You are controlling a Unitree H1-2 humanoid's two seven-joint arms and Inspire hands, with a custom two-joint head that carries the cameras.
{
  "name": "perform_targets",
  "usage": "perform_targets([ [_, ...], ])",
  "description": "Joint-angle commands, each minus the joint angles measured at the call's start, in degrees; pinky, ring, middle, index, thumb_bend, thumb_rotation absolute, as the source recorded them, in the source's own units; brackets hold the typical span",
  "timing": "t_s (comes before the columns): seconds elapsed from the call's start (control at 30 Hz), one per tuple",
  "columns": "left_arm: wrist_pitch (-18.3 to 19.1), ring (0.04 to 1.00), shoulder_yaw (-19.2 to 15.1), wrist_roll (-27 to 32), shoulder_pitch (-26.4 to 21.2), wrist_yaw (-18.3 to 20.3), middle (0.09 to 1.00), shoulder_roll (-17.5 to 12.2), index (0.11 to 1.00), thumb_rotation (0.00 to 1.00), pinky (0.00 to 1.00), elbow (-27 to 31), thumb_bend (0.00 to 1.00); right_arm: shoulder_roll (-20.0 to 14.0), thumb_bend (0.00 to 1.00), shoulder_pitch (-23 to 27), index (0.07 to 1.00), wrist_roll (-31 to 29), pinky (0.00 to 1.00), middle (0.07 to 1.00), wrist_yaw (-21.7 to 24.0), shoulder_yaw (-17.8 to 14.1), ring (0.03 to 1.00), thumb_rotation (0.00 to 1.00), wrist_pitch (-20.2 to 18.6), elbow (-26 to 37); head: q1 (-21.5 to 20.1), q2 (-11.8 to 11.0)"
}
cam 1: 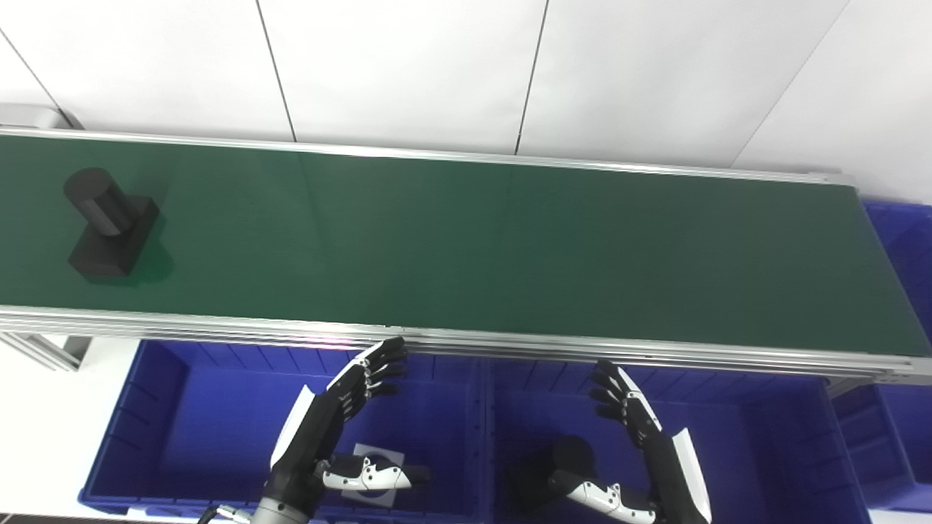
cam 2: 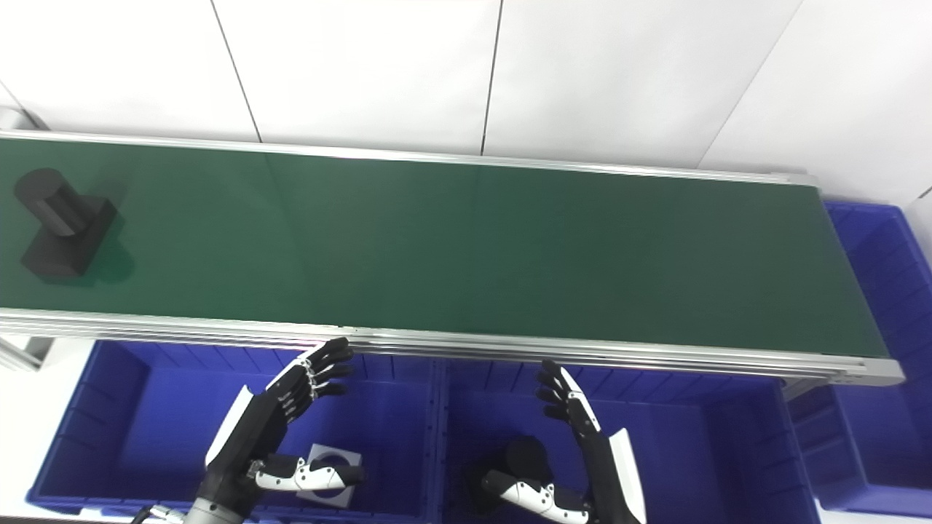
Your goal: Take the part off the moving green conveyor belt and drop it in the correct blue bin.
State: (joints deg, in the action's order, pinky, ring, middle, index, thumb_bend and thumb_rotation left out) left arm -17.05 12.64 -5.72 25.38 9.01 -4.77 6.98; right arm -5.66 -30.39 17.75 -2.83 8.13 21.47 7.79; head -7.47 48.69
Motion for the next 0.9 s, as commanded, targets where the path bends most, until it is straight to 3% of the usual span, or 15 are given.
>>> perform_targets([
  [0.0, -1.16, 0.816, 0.25, -0.08, -0.23, -0.23, 0.857, 0.05, 0.869, 0.08, 0.75, 1.41, 0.84, 0.35, 0.83, -0.09, 0.917, -0.02, 0.77, 0.869, -0.25, -0.23, 0.823, 0.43, 0.11, 1.33, 0.09, 0.05],
  [0.87, -1.53, 0.818, 0.2, -0.08, -0.17, -0.35, 0.858, -0.1, 0.871, 0.08, 0.74, 1.23, 0.84, 0.75, 0.83, -0.26, 0.914, 0.3, 0.78, 0.868, -0.46, -0.45, 0.826, 0.43, 0.07, 1.25, 1.1, -0.61],
])
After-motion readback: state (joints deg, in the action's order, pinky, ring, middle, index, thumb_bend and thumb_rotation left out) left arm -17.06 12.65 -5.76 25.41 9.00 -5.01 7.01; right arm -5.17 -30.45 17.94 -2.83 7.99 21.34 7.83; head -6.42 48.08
